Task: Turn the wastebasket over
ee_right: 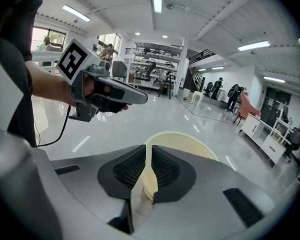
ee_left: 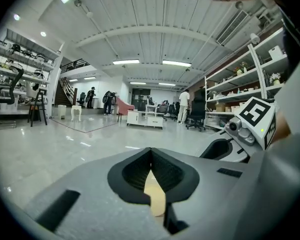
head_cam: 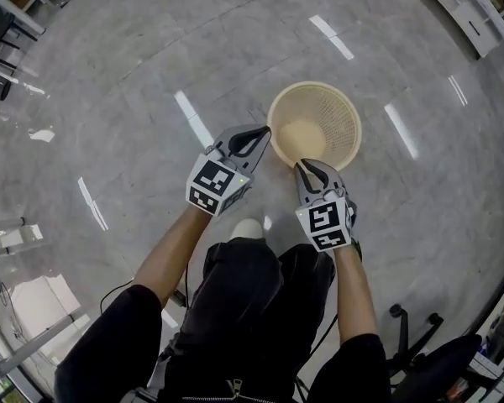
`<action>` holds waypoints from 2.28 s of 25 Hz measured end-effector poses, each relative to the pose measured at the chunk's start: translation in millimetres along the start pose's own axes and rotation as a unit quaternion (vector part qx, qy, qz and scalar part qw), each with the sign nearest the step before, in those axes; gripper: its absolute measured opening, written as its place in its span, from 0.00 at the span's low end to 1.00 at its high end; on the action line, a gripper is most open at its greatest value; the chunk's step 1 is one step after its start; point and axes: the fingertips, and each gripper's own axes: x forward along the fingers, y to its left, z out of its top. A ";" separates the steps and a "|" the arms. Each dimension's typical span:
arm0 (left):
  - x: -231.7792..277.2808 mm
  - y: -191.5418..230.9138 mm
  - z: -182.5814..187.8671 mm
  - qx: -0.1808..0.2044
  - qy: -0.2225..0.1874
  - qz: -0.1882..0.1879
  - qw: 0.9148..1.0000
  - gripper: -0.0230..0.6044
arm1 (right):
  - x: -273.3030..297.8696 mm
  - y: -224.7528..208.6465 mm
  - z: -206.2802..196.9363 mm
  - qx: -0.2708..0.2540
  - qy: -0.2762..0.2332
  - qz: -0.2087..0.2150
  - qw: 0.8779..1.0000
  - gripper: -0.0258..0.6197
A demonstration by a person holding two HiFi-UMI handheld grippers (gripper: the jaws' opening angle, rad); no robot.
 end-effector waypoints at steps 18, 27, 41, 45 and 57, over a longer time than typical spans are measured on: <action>-1.8 8.0 -71.9 -0.022 0.007 0.024 0.999 0.05 | 59.4 3.3 -97.7 -0.172 0.134 -0.030 0.975 0.19; -16.2 21.5 -114.3 -0.041 0.042 0.046 0.997 0.05 | 39.7 -19.5 -48.9 0.011 -0.003 -0.042 0.999 0.14; -28.8 25.7 -214.3 -0.087 0.104 0.079 0.988 0.27 | 27.3 -64.9 -103.3 0.211 -0.030 -0.038 0.976 0.13; -31.5 15.9 -224.3 -0.116 0.099 0.077 0.985 0.32 | 22.7 -64.8 -116.8 0.144 0.012 -0.071 0.987 0.13; -36.4 10.2 -238.3 -0.281 0.038 0.085 0.955 0.34 | 12.7 -60.5 -125.3 0.097 0.072 -0.108 0.987 0.12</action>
